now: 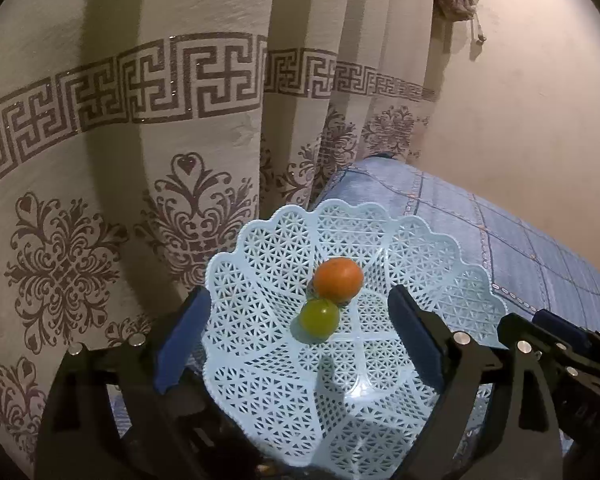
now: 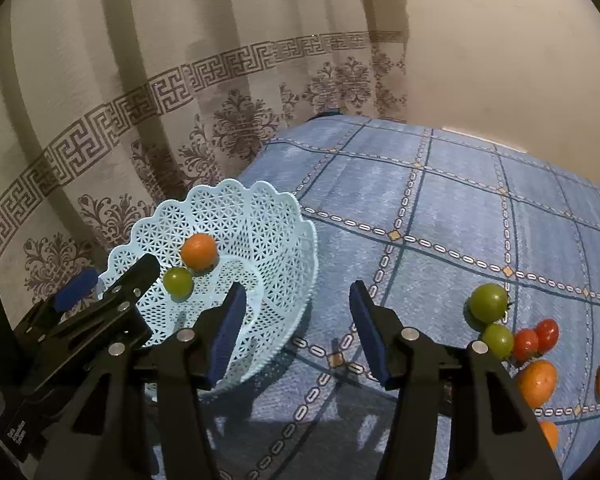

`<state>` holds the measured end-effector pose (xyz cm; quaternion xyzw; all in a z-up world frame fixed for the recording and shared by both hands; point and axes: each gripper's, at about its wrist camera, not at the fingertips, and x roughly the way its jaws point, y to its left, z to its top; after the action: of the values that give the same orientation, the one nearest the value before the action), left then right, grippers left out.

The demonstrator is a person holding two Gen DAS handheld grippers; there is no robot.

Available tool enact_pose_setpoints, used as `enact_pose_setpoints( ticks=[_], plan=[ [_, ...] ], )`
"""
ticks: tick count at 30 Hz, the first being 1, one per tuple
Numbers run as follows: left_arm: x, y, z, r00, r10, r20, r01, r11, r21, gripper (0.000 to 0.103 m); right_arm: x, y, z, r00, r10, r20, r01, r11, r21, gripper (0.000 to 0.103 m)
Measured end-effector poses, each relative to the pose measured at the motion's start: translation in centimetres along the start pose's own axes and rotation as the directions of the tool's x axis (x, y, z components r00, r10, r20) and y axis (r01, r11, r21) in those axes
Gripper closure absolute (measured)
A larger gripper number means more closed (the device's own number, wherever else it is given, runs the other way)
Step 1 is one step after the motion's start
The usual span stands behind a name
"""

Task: Organize fruits
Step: 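Withdraw both open tools from the basket back toward the remaining fruit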

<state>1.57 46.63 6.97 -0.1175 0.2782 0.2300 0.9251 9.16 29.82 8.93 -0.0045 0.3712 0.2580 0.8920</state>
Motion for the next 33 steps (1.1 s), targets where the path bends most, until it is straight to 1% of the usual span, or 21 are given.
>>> enact_pose_setpoints(
  ticks=[4,12,20,23,33],
  plan=[
    [-0.1,-0.4,0.1,1.000,-0.007,0.007,0.007,1.000,0.017,0.010,-0.4,-0.6,-0.4,1.000,-0.011,0.004,0.011,1.000,0.014,0.048],
    [-0.5,-1.6,-0.1,0.999,-0.021,0.026,0.019,0.997,0.069,0.006,-1.4,-2.5,-1.6,0.999,-0.033,0.003,0.033,0.998,0.061,0.041],
    [-1.0,-2.3,-0.2,0.999,-0.037,0.033,0.033,0.995,0.097,0.004,-2.4,-3.7,-2.5,0.998,-0.057,0.009,0.056,0.994,0.090,0.039],
    [-1.2,-2.5,-0.2,0.999,-0.040,0.036,0.036,0.994,0.107,0.004,-2.9,-4.0,-2.7,0.997,-0.074,0.020,0.072,0.993,0.091,0.035],
    [-1.8,-3.6,-0.4,0.998,-0.060,0.037,0.054,0.987,0.151,0.003,-4.0,-5.6,-3.7,0.994,-0.105,0.020,0.103,0.989,0.109,0.034]
  ],
)
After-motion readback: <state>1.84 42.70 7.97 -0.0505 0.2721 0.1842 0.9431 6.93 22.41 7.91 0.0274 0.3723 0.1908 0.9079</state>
